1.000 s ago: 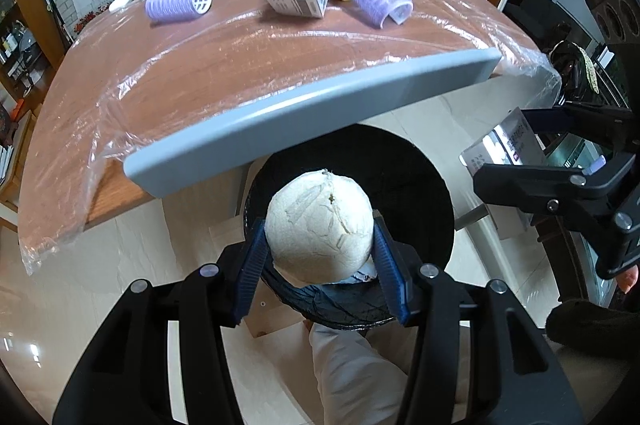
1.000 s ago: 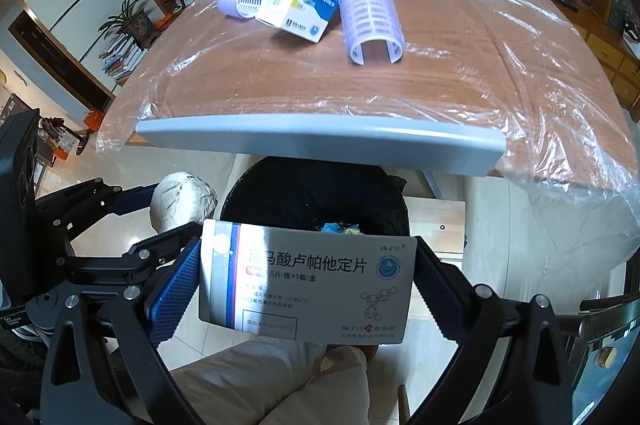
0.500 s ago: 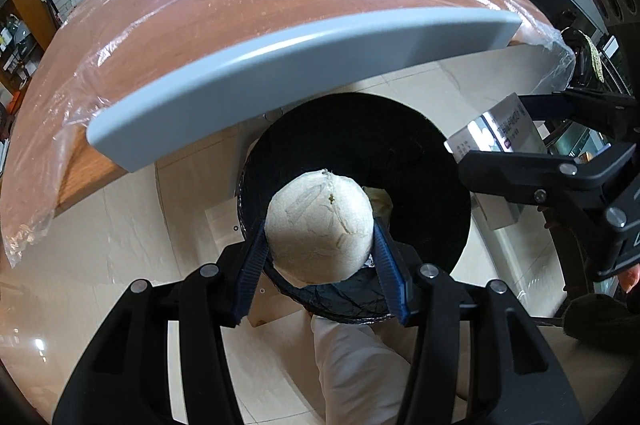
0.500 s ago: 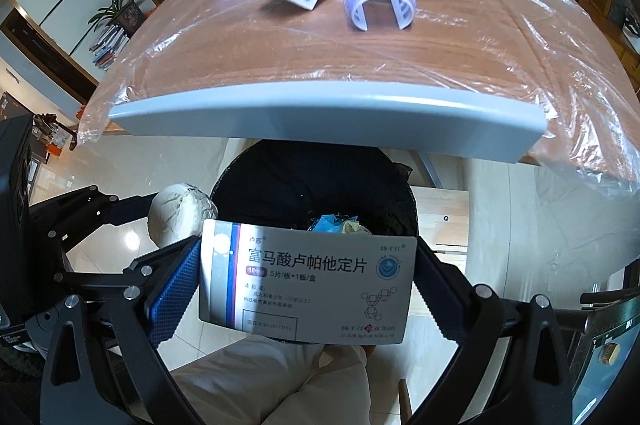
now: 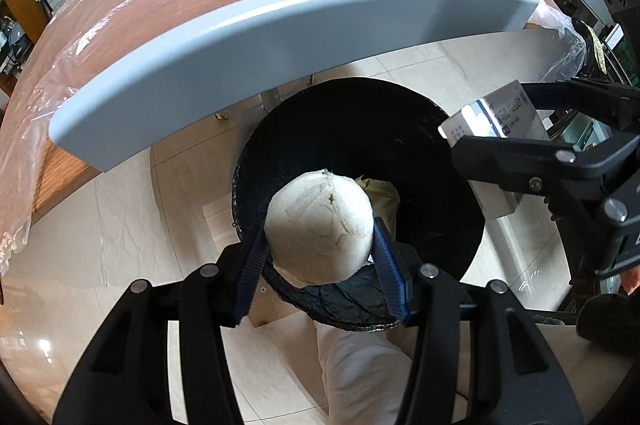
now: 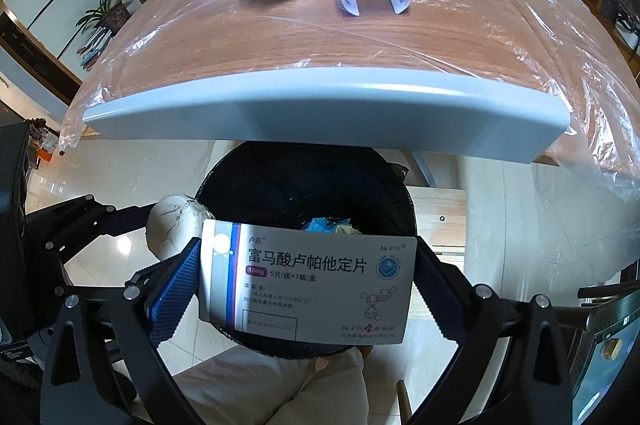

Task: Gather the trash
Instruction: 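Open the left tool to drop the white lump while the right tool drops the medicine box into the bin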

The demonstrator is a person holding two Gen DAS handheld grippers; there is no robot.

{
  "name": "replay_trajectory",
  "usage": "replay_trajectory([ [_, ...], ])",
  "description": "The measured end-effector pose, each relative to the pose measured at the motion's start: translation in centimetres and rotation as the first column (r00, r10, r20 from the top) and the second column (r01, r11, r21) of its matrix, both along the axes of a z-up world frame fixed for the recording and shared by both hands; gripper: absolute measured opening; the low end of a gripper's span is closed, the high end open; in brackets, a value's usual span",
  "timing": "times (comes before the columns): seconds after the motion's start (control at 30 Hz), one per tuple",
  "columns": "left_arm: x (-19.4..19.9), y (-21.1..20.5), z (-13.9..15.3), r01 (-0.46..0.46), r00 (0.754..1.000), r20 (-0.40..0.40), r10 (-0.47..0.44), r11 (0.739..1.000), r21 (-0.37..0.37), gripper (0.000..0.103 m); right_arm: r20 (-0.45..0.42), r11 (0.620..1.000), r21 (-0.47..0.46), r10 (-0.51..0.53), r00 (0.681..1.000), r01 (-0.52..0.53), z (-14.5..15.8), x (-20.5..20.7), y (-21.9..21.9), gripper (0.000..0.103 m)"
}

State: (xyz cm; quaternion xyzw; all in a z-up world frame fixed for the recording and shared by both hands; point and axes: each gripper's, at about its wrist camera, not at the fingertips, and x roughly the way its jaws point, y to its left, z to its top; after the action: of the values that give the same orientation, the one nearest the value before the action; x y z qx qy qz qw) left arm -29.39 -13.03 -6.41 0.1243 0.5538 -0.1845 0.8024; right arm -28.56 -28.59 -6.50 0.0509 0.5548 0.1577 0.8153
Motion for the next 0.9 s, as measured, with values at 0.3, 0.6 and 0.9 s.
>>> replay_trajectory([
  [0.3,0.6,-0.1,-0.7,0.01,1.0,-0.008,-0.01,1.0,0.015,0.053,-0.002,1.0,-0.004,-0.026,1.0,0.026,-1.1,0.4,-0.4,0.097],
  [0.6,1.1,-0.4,-0.4,0.015,1.0,-0.002,-0.015,1.0,0.02,0.058,0.015,0.999,-0.042,-0.026,1.0,0.027,-1.4,0.7,-0.3,0.097],
  [0.9,1.2,0.2,0.6,0.0,1.0,0.009,0.0,1.0,0.0,0.076,0.035,0.998,-0.055,-0.013,0.999,0.015,-0.5,0.5,-0.8,0.098],
])
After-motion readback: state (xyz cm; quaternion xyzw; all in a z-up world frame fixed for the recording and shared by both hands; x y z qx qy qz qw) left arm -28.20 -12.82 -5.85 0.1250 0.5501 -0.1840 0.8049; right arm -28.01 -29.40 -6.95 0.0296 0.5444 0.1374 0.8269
